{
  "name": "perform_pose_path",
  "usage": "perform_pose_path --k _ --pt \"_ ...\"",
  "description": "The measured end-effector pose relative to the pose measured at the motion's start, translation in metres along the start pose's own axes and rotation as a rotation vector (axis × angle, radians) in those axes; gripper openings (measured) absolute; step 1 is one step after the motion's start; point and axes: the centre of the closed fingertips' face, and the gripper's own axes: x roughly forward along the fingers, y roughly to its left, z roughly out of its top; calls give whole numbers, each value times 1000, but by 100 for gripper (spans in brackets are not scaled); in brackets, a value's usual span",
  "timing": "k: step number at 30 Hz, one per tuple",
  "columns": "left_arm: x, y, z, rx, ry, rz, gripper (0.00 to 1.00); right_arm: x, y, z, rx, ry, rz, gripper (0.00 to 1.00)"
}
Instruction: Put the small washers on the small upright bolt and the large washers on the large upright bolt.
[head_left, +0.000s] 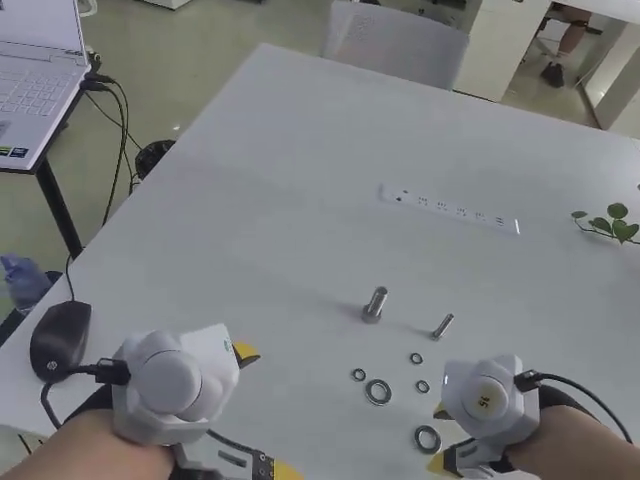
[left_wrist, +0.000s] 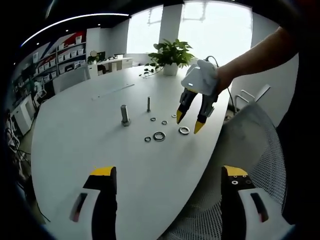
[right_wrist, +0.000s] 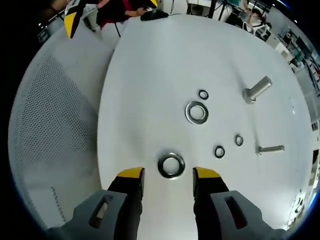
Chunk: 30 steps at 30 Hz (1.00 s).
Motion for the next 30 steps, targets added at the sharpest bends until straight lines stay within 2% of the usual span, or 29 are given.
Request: perform_pose_path --k 2,7,12,18,22,26,30 --pt "-2 0 -1 3 3 -1 85 0 -1 -1 -6 7 -13 39" --pt "-9 1 -1 12 7 4 84 5 0 -2 -9 7 -7 39" --pt "-15 3 -3 14 9 10 83 6 3 1 1 14 20 36" --pt "-13 -4 -10 12 30 -11 82 5 1 1 5 16 18 32" --pt "-11 -7 -10 14 33 -30 82 5 -1 1 7 21 17 30" --pt "-15 -3 -4 28 24 -33 82 6 -1 2 2 41 17 29" --pt "-23 10 -1 36 18 -16 81 7 -3 3 14 77 6 25"
